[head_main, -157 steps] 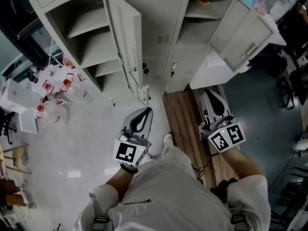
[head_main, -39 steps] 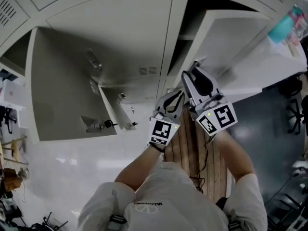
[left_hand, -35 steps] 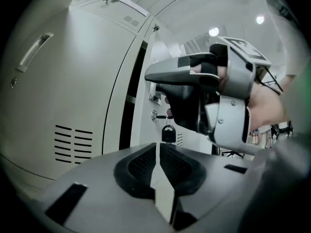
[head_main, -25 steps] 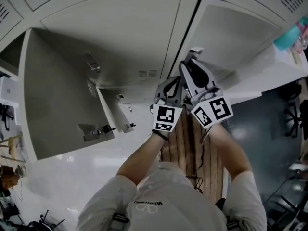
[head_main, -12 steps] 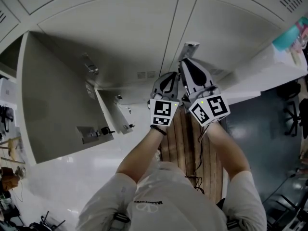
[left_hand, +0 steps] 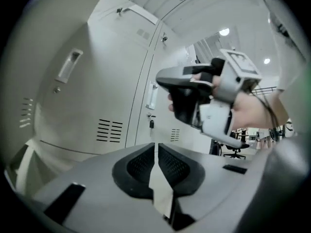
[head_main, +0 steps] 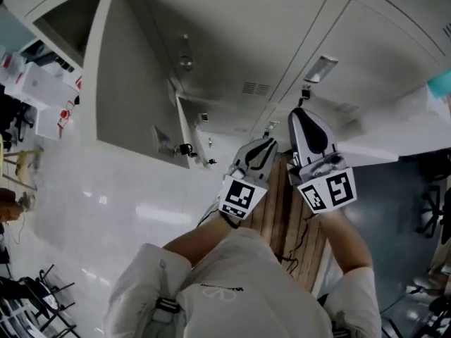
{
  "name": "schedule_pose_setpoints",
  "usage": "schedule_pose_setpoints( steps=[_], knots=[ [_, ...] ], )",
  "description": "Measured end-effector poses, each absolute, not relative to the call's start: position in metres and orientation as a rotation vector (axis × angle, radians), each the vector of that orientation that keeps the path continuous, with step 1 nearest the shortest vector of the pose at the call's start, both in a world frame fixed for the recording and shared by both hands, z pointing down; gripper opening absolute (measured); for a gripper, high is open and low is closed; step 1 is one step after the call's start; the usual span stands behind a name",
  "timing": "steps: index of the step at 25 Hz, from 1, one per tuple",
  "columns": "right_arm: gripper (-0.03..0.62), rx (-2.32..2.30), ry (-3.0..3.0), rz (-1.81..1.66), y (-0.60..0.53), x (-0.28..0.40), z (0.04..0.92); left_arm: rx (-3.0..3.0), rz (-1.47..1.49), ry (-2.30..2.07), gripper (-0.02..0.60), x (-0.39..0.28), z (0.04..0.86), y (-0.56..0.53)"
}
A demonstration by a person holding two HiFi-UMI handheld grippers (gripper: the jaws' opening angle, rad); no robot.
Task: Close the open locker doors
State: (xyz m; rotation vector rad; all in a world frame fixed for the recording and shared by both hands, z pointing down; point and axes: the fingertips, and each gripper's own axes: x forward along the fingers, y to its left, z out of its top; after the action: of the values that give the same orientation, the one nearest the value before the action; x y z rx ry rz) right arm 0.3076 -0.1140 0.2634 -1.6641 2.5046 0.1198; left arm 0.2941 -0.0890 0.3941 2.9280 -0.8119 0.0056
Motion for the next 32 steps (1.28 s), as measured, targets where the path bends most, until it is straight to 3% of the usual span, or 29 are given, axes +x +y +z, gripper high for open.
schedule_pose_setpoints(
  steps=[3, 7, 13, 24, 26, 32],
  knots=[
    [0.031, -1.555, 2.583, 0.057, -0.103, 0.27, 0.272, 2.951, -0.009, -0.91, 0.017, 0.231, 0.382, -0.046],
    [0.038, -1.391, 2.708, 0.01, -0.087, 0.22, 0.287, 2.848, 0.041, -1.229, 0.114, 0.145, 0.369, -0.035],
    [0.044, -1.244, 2.811, -0.076, -0.067, 0.156, 0.304, 2.675, 0.175, -1.643, 0.149, 0.061, 0.377, -0.053],
    [0.055, -1.212, 2.844, -0.104, -0.062, 0.121, 0.312, 2.565, 0.176, -1.736, 0.16, 0.061, 0.395, -0.089],
    [0.057, -1.203, 2.838, -0.087, -0.064, 0.115, 0.307, 2.573, 0.179, -1.736, 0.096, 0.058, 0.396, -0.092],
    [0.088, -1.125, 2.831, -0.048, -0.065, 0.085, 0.285, 2.633, 0.163, -1.663, 0.087, 0.03, 0.397, -0.093]
  ],
)
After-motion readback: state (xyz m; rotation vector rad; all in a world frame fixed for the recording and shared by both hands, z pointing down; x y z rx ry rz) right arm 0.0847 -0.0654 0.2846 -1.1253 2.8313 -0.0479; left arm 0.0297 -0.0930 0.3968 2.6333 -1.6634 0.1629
